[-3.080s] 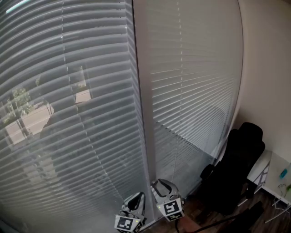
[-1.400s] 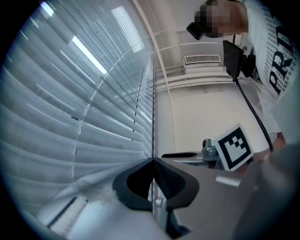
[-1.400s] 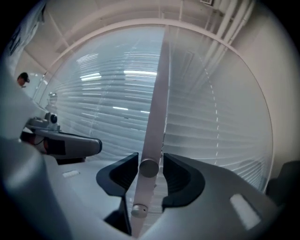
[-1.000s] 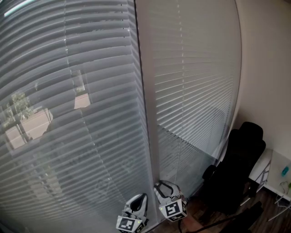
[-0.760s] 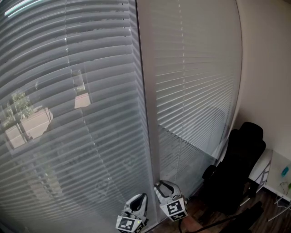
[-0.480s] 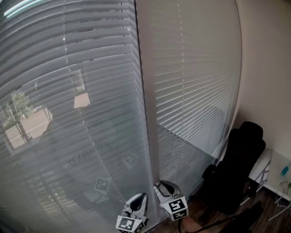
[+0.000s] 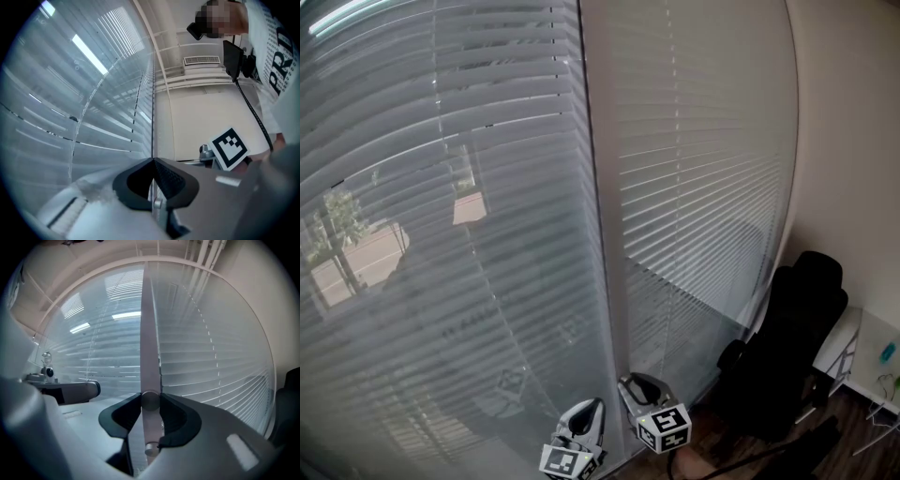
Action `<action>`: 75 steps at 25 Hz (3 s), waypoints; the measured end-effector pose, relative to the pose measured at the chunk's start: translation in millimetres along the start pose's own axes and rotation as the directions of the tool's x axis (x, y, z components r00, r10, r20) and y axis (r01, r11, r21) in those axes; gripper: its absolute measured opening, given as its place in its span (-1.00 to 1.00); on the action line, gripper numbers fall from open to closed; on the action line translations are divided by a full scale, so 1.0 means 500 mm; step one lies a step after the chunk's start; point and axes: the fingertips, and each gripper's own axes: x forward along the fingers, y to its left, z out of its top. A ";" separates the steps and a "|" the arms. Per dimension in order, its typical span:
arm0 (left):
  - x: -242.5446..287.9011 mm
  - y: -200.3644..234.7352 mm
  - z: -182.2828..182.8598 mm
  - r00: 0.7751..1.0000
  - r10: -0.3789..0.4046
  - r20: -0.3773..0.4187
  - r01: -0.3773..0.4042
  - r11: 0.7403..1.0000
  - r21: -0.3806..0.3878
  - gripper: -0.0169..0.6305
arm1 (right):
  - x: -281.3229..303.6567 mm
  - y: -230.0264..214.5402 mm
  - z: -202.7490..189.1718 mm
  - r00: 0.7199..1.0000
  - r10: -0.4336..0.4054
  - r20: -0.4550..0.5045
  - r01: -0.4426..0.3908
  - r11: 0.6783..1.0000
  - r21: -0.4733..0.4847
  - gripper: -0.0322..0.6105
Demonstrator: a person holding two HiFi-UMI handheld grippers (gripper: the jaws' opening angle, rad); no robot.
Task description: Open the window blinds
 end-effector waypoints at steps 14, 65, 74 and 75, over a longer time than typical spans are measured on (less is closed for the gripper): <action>-0.005 0.005 0.002 1.000 0.000 0.011 0.000 1.000 -0.004 -0.97 | -0.007 0.018 0.016 0.999 -0.031 -0.039 0.016 0.940 -0.342 -0.47; -0.005 -0.007 0.019 0.999 -0.021 0.035 0.022 0.999 -0.025 -0.97 | -0.007 0.004 0.009 1.000 -0.008 -0.026 0.004 0.993 -0.118 -0.48; -0.010 -0.005 0.022 0.999 -0.014 0.038 0.015 1.000 -0.023 -0.97 | -0.001 0.027 0.007 0.994 -0.063 -0.085 0.001 0.806 -0.592 -0.47; -0.010 -0.006 0.021 0.999 -0.015 0.037 0.016 1.000 -0.023 -0.97 | 0.001 0.025 0.003 0.994 -0.070 -0.089 0.002 0.796 -0.605 -0.47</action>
